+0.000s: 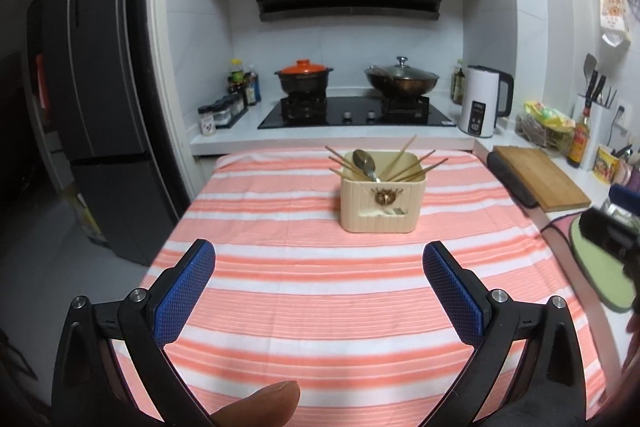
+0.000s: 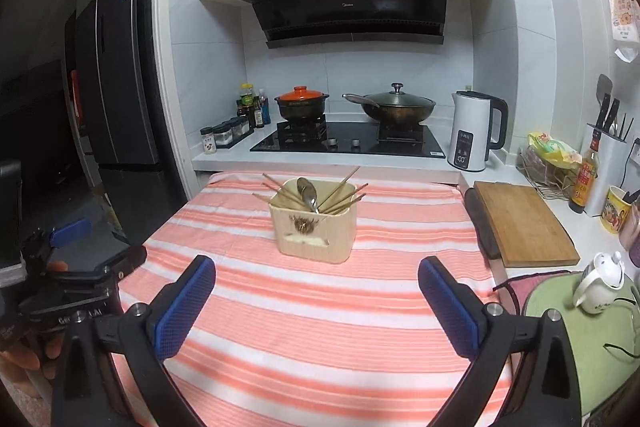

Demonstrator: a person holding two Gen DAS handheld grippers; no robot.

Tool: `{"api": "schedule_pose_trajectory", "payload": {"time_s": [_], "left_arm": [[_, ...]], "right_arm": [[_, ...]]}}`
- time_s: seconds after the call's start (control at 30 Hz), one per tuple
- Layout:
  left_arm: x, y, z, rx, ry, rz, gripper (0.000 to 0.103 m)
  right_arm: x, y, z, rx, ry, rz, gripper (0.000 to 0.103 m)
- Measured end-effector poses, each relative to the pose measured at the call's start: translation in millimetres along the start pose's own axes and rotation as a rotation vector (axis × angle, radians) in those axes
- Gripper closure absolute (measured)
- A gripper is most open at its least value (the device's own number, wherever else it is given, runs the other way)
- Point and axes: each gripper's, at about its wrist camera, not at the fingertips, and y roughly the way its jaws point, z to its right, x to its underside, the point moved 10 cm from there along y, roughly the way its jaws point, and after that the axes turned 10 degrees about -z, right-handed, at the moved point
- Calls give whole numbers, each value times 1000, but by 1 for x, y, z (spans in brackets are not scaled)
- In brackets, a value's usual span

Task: Organize utensils

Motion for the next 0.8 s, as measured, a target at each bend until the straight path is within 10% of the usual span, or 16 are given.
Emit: {"api": "schedule_pose_trajectory", "payload": {"time_s": [0.8], "left_arm": [[11,-43,-5,-9,17,30,0]], "right_arm": [[13,-38,-35,-13,-55,43,0]]}}
